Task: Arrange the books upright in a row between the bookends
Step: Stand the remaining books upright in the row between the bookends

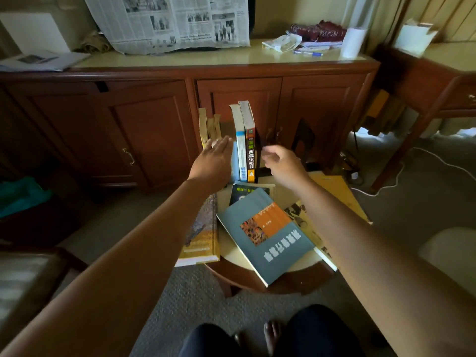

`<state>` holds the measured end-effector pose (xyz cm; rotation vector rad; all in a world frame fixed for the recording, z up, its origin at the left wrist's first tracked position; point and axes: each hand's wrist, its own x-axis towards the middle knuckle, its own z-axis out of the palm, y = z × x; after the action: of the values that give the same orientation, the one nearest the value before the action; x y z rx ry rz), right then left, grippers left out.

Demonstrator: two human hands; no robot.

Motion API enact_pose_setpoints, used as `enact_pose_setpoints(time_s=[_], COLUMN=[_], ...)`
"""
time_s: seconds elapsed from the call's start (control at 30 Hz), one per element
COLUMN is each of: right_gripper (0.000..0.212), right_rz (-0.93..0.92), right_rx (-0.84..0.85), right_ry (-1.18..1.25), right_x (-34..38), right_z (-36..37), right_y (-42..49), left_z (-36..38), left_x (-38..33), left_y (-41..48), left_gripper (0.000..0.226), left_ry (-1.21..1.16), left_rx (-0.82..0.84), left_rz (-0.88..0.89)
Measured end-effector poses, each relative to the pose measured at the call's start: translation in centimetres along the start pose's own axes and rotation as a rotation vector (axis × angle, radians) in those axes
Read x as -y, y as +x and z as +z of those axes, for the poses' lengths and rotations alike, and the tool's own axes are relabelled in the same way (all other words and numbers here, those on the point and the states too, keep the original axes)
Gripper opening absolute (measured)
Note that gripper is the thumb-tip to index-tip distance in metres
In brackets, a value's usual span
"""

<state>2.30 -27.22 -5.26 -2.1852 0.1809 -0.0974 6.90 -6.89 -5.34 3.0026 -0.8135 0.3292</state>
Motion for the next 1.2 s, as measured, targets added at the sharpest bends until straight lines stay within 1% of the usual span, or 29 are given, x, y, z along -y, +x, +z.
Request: enact_pose_setpoints(time_s=[0.07,0.13,0.17,0.23,0.3,0.33,0.43,0.5,0.53,0.6,0.63,0.67,0.7,0.73,0.77,0.8,0.87,0.9,0.93,1.0,1.03,1.1,1.13,1.2], right_gripper=[0.044,0.057,0.062,0.071,0.075,0.077,0.102,0.101,0.106,0.114,0.115,0.112,0.104,0.094,0.088,0.091,0.108,0.107,0.093,0.057,0.052,0.068,0.071,0.07], right_rz=[0.084,0.185,0.226,0.291,0.354,0.382,0.415,0.431,0.448,0.47,0.477,0.476,0.477,0.472,0.468,0.479,0.502,0.505,0.504,0.509,0.521,0.544,0.544,0.55], right_rx=[0.075,0.147,0.175,0.234,0.263,0.252,0.255,0.265,0.268,0.313,0.306,0.311,0.329,0.317,0.307,0.3,0.281,0.271,0.247,0.211,0.209,0.198,0.19,0.209], right_ry=[-0.148,-0.289,-0.346,-0.408,-0.424,-0.436,-0.453,-0.507,-0.531,-0.572,-0.542,-0.526,-0.511,-0.49,-0.463,-0.436,-0.343,-0.292,-0.245,-0.15,-0.112,-0.007,0.031,0.072], right_x=[-2.4,-4.6,-5.4,-6.9,-8.2,-8.8,-10.5,-11.5,-12.8,-15.1,-17.4,-16.9,-15.3,-14.0,-12.9,-13.1,-15.0,-15.2,-13.9,-10.1,-8.7,-8.2,-7.9,-6.7], right_z=[-0.2,0.4,0.6,1.3,2.0,2.4,3.7,4.4,5.0,6.0,6.8,6.5,5.8,5.3,4.7,4.8,5.0,4.8,4.2,2.5,1.9,1.4,1.2,0.4], right_y=[-3.4,-6.1,-7.1,-8.4,-8.6,-8.6,-7.7,-6.7,-5.7,-3.8,-2.1,-2.3,-3.2,-4.1,-4.9,-5.0,-4.3,-4.3,-5.2,-7.8,-8.8,-9.4,-9.6,-10.1], left_z=[0.7,2.0,2.9,4.6,5.8,6.2,7.1,7.3,7.7,7.8,7.7,7.6,7.7,7.6,7.5,7.4,7.6,7.7,7.8,8.3,8.3,8.0,7.7,7.0], left_x=[-2.5,-5.1,-6.4,-8.6,-10.3,-11.0,-12.1,-12.4,-12.5,-12.4,-12.2,-12.0,-11.8,-11.9,-12.0,-12.0,-12.0,-11.9,-11.9,-11.5,-11.5,-11.5,-11.6,-11.6], left_y=[-4.2,-7.8,-9.1,-11.1,-12.1,-12.3,-12.5,-12.6,-12.5,-12.4,-12.2,-12.2,-12.3,-12.4,-12.5,-12.6,-12.6,-12.6,-12.7,-12.9,-13.1,-13.6,-13.8,-14.1], left_gripper=[0.061,0.047,0.044,0.046,0.05,0.05,0.044,0.045,0.045,0.041,0.038,0.034,0.032,0.031,0.03,0.029,0.027,0.025,0.023,0.01,0.01,0.017,0.018,0.015], left_ry=[-0.237,-0.477,-0.56,-0.689,-0.762,-0.769,-0.776,-0.818,-0.822,-0.875,-0.923,-0.945,-0.98,-1.018,-1.021,-1.025,-1.104,-1.148,-1.185,-1.247,-1.276,-1.354,-1.4,-1.497], left_rx=[-0.033,0.025,0.078,0.225,0.328,0.348,0.327,0.315,0.3,0.23,0.178,0.147,0.12,0.125,0.153,0.148,0.106,0.103,0.094,0.075,0.064,0.055,0.054,0.041], left_rz=[-0.113,-0.294,-0.389,-0.564,-0.677,-0.706,-0.764,-0.808,-0.823,-0.938,-1.026,-1.068,-1.091,-1.086,-1.059,-1.064,-1.114,-1.131,-1.144,-1.158,-1.166,-1.183,-1.197,-1.229])
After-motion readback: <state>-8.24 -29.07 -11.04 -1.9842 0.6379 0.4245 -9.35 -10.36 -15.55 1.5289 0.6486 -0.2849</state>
